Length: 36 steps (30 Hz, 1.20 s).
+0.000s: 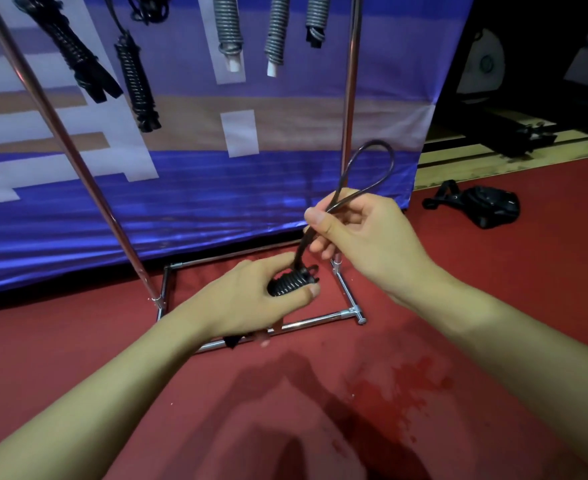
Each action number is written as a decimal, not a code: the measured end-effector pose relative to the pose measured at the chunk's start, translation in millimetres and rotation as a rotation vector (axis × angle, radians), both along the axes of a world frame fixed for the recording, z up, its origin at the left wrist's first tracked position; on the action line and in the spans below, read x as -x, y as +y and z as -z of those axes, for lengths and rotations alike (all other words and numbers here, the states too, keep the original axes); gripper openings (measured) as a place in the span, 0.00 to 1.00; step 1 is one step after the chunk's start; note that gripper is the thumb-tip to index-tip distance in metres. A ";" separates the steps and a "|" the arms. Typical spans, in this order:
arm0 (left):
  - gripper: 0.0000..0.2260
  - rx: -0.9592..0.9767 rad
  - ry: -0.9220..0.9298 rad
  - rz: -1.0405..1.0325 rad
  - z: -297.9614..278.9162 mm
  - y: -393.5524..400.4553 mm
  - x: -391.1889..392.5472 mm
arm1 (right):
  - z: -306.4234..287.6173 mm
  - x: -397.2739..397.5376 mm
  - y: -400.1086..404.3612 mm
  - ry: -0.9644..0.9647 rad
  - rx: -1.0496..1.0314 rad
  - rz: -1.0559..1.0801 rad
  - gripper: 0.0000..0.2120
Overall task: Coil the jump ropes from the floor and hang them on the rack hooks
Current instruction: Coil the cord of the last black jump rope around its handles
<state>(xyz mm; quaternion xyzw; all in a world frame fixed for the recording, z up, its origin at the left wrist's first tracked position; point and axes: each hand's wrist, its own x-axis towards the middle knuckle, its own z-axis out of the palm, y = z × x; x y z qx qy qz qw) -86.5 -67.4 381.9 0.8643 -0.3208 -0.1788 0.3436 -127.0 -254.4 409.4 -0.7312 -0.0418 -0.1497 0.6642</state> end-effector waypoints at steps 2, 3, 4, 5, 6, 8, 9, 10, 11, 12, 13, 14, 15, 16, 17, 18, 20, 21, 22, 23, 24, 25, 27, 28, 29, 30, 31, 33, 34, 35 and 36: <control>0.08 -0.003 -0.023 0.016 0.9 -1.7 0.3 | -0.1 2.0 -1.7 -0.021 -0.003 0.006 0.06; 0.07 -0.006 -0.012 0.032 2.1 -2.5 0.6 | 0.2 2.9 -2.1 -0.022 0.006 0.004 0.06; 0.06 -0.001 0.010 0.040 2.9 -3.6 1.1 | 1.2 3.8 -2.4 -0.024 0.018 -0.002 0.06; 0.04 0.012 0.040 0.040 3.0 -4.8 1.6 | 1.9 4.9 -2.7 -0.026 0.035 -0.010 0.05; 0.03 0.035 0.077 0.035 3.1 -5.8 1.7 | 3.1 5.9 -2.8 -0.029 0.054 -0.021 0.05; 0.05 0.097 0.152 0.019 2.6 -6.8 0.7 | 4.9 8.5 -4.5 -0.031 0.085 -0.065 0.07; 0.04 0.125 0.189 0.003 2.3 -6.3 -0.3 | 5.7 10.3 -5.9 -0.027 0.093 -0.097 0.08; 0.06 0.153 0.226 -0.020 1.2 -5.7 -1.4 | 6.5 12.4 -7.4 -0.020 0.101 -0.129 0.10; 0.10 0.178 0.267 -0.044 0.0 -4.5 -2.3 | 7.2 14.5 -9.2 -0.009 0.113 -0.162 0.11; 0.12 0.207 0.318 -0.070 -1.3 -3.1 -2.4 | 8.5 16.3 -11.1 0.008 0.126 -0.193 0.12; 0.13 0.249 0.368 -0.084 -1.2 -1.3 -2.4 | 9.7 17.5 -13.2 0.034 0.128 -0.224 0.13; 0.11 0.290 0.409 -0.089 -1.0 0.6 -1.7 | 11.4 18.4 -16.0 0.075 0.110 -0.253 0.13; 0.10 0.322 0.440 -0.080 -0.1 2.6 -0.9 | 13.3 18.3 -19.0 0.126 0.064 -0.280 0.13; 0.10 0.346 0.463 -0.069 0.3 4.4 -0.3 | 15.2 18.4 -22.5 0.181 -0.004 -0.304 0.13; 0.10 0.366 0.471 -0.043 0.3 5.8 0.2 | 16.6 18.6 -25.6 0.229 -0.080 -0.320 0.13; 0.09 0.385 0.471 -0.020 0.1 7.0 0.2 | 18.3 18.7 -27.7 0.264 -0.132 -0.328 0.12; 0.09 0.436 0.481 0.002 -1.2 8.6 -0.7 | 23.3 19.4 -29.6 0.290 -0.109 -0.335 0.11; 0.10 0.459 0.498 0.005 -2.9 8.1 -0.7 | 25.3 20.4 -29.4 0.292 -0.066 -0.340 0.11; 0.12 0.472 0.513 0.003 -4.6 6.8 0.4 | 26.9 21.2 -29.4 0.295 -0.028 -0.343 0.11; 0.15 0.478 0.513 -0.003 -4.8 5.5 1.0 | 28.3 21.5 -30.0 0.301 0.004 -0.343 0.11; 0.19 0.477 0.501 -0.010 -5.2 4.4 2.0 | 28.9 21.7 -31.2 0.310 0.026 -0.340 0.10; 0.20 0.475 0.474 -0.016 -5.0 3.2 2.8 | 29.0 21.4 -31.7 0.325 0.028 -0.329 0.09; 0.16 0.460 0.399 -0.017 -5.7 1.4 4.1 | 30.5 20.0 -30.9 0.360 -0.079 -0.289 0.07; 0.14 0.448 0.364 -0.011 -6.2 0.4 4.4 | 29.5 18.8 -28.9 0.376 -0.210 -0.258 0.08; 0.12 0.435 0.338 -0.003 -6.6 -0.6 4.4 | 27.1 16.8 -27.1 0.386 -0.379 -0.229 0.12; 0.12 0.421 0.320 0.003 -6.7 -2.0 4.3 | 24.8 15.2 -27.1 0.378 -0.539 -0.208 0.14; 0.12 0.416 0.309 0.003 -6.0 -3.1 3.6 | 21.6 13.9 -28.1 0.362 -0.679 -0.201 0.13; 0.12 0.415 0.295 -0.012 -4.9 -4.5 2.8 | 12.8 11.7 -31.0 0.342 -0.847 -0.206 0.07; 0.12 0.415 0.289 -0.015 -4.7 -4.9 2.4 | 8.2 11.3 -32.9 0.351 -0.860 -0.226 0.04; 0.12 0.411 0.281 -0.012 -4.0 -5.7 2.4 | 4.6 12.1 -33.5 0.367 -0.825 -0.254 0.10; 0.12 0.408 0.271 -0.006 -3.8 -6.2 2.4 | 3.2 12.7 -34.1 0.388 -0.759 -0.281 0.19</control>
